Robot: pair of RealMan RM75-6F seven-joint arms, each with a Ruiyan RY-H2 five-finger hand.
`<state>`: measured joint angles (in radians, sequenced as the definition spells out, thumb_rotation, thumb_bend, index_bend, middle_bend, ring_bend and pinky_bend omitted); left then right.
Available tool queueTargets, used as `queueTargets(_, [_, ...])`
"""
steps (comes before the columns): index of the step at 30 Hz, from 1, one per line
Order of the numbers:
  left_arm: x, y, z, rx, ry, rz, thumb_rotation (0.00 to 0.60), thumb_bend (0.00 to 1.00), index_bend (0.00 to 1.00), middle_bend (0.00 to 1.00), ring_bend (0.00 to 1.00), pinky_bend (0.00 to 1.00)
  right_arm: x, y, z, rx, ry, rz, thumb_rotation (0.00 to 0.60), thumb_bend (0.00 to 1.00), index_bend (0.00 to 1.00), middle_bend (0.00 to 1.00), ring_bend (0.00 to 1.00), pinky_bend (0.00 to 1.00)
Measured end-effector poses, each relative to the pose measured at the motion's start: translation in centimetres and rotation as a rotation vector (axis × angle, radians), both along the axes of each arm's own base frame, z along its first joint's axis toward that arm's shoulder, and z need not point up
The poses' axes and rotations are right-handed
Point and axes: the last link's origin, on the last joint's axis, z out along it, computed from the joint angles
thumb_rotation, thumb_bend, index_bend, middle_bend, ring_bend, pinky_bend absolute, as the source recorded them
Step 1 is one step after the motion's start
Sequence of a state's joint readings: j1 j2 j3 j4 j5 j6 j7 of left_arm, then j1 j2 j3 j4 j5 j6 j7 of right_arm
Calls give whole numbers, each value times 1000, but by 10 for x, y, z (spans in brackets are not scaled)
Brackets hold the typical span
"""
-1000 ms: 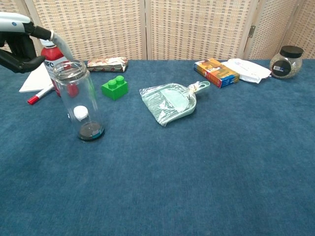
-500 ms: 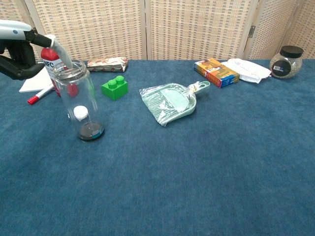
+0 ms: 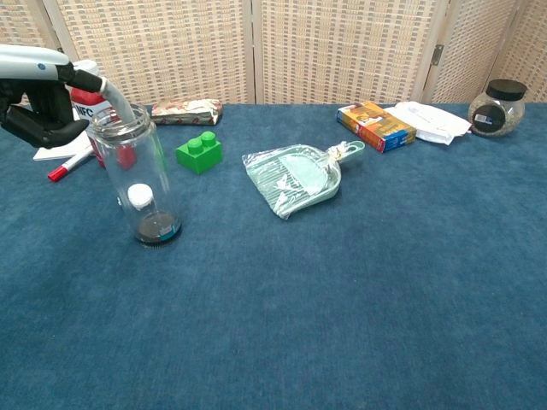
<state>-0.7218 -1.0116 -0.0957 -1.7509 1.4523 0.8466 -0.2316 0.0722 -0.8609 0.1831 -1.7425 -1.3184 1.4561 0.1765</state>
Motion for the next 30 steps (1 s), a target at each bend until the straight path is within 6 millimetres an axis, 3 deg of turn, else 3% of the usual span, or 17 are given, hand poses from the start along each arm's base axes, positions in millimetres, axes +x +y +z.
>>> queueTargets(30, [0, 1, -9, -25, 23, 8, 600, 656, 282, 1000, 999, 1000, -2, 2, 1, -6, 0, -6, 600, 252, 262, 372, 242, 334])
